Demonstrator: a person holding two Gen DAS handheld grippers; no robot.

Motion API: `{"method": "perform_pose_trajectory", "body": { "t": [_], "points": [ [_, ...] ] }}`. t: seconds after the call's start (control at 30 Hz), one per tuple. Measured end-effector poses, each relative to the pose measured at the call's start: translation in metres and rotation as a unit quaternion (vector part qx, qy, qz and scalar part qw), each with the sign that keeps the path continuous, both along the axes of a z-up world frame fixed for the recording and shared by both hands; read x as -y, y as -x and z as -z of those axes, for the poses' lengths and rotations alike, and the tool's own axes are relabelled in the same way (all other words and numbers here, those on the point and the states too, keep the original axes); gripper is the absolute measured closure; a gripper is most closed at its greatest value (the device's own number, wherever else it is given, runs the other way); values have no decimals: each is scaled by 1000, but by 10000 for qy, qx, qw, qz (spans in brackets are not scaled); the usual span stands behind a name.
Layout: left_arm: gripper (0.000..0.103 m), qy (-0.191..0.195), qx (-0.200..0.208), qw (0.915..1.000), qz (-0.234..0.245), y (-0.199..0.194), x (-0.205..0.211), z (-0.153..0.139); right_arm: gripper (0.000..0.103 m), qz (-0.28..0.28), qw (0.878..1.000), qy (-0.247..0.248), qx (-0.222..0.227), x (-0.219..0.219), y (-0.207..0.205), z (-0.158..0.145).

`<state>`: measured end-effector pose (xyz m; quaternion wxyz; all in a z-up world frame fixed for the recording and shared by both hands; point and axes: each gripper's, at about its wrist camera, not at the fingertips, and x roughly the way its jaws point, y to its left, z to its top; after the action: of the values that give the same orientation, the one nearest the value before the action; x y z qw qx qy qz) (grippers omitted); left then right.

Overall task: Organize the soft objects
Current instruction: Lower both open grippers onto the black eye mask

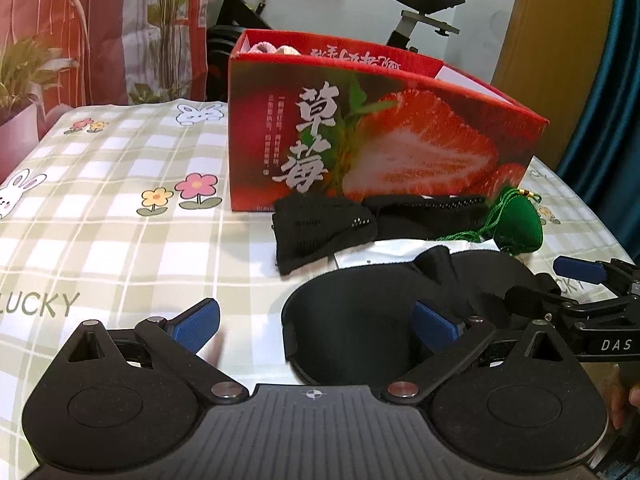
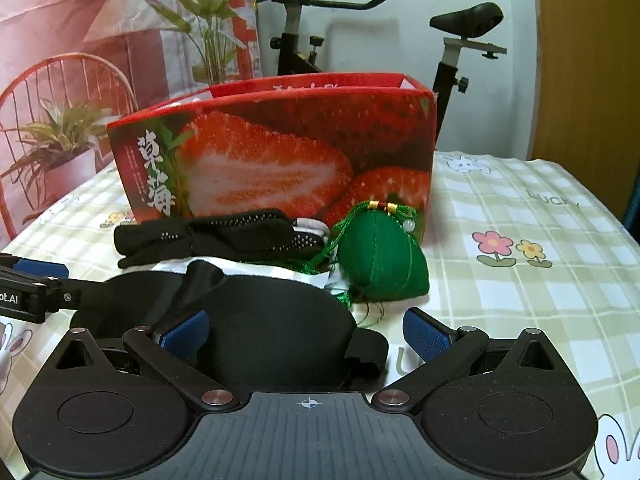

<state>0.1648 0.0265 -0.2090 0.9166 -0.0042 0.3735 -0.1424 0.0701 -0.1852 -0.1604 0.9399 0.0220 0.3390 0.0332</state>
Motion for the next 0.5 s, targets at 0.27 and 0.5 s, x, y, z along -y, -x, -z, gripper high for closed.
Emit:
{"method": "perform_pose_trajectory", "body": {
  "t": [0.27,0.5],
  "points": [
    [0,11,-49,10000,14,4,0,8,0,-68,10000,52,17,-2,-1,1],
    [0,122,-18,9999,81,4,0,10,1,-63,10000,5,3,-1,-2,2]
  ]
}}
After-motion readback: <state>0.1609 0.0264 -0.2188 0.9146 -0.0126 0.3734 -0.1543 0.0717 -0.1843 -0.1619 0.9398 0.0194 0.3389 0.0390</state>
